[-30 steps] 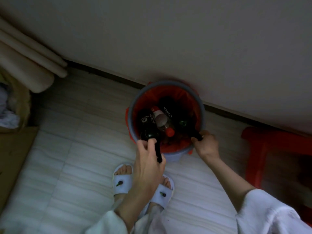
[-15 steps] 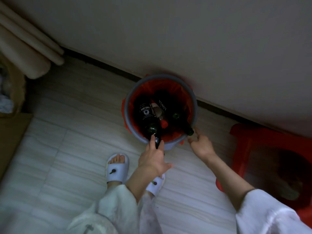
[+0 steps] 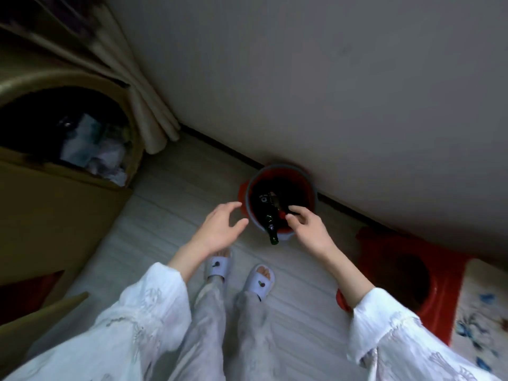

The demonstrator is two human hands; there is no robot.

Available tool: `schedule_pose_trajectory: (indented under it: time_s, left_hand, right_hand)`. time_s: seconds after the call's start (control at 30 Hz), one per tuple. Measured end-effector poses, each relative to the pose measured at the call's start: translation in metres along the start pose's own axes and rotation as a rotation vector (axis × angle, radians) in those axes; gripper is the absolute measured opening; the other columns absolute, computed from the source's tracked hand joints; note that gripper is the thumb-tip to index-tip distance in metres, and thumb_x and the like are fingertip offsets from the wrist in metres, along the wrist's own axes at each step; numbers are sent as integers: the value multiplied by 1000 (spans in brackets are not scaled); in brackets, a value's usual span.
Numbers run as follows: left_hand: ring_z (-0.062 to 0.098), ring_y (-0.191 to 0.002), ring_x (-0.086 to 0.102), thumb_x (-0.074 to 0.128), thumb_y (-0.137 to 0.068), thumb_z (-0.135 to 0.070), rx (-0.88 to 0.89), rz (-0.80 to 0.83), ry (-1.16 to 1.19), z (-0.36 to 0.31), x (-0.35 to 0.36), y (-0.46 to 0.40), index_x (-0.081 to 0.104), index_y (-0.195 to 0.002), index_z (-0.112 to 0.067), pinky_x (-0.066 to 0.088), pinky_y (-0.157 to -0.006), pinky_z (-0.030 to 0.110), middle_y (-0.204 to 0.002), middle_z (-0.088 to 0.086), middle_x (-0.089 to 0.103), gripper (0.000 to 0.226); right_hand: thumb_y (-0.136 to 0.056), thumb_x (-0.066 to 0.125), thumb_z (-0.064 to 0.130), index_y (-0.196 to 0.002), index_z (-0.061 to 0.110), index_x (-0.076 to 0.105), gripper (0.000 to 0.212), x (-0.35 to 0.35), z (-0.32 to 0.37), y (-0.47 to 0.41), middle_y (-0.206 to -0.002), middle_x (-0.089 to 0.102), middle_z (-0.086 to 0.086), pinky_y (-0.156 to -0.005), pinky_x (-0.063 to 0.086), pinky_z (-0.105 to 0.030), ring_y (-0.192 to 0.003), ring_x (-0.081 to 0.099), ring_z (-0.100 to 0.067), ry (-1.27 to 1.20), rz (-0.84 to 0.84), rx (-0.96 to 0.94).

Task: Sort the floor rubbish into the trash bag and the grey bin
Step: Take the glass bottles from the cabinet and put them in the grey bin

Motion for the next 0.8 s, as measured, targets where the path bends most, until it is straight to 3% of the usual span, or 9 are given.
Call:
schedule_pose_trajectory:
  time_s: [0.13, 0.3, 0.47, 0.6, 0.8]
  left_hand:
    - [18, -118, 51, 57, -90, -27, 3, -129, 119, 0, -79, 72, 48, -131, -18, 35, -100, 26, -131, 5, 53, 43]
    - [15, -102, 58, 57, -90, -16, -88, -419, 415, 39, -172, 180, 54, -124, -12, 42, -97, 29, -120, 8, 59, 34]
    - [15, -99, 60, 55, -91, -14, -132, -676, 581, 92, -237, 286, 54, -122, -16, 43, -94, 27, -120, 7, 59, 31]
    - [13, -96, 59, 52, -92, -9, -149, -851, 697, 140, -280, 355, 53, -123, -13, 44, -82, 17, -117, 6, 58, 31]
    - [20, -99, 60, 50, -93, -11, -177, -1040, 791, 243, -337, 443, 54, -115, -18, 46, -89, 29, -115, 5, 59, 23]
  right_hand:
    - [-94, 51, 23, -124, 17, 55, 32, 22, 57, 60, -119, 64, -9, -104, 42, -42, -112, 58, -21, -77, 27, -77]
    - [-93, 52, 27, -115, 28, 57, 22, 69, 143, 136, -118, 64, -2, -104, 43, -42, -113, 58, -16, -29, 149, -273]
    - [-93, 49, 25, -107, 32, 55, 17, 134, 245, 207, -114, 66, 0, -100, 44, -39, -110, 59, -16, 127, 304, -497]
    - [-93, 51, 25, -108, 28, 60, 18, 191, 302, 252, -106, 69, 1, -95, 47, -40, -103, 62, -16, 221, 375, -626]
    - [-94, 52, 21, -110, 21, 62, 19, 310, 363, 309, -96, 70, -1, -92, 51, -37, -90, 66, -13, 282, 494, -737]
Point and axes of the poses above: each hand's wrist, its own y-axis away from the middle knuckle, its own x-axis out of the palm, z = x × y, the point moved 9 cm from there along -y, towards the middle knuckle
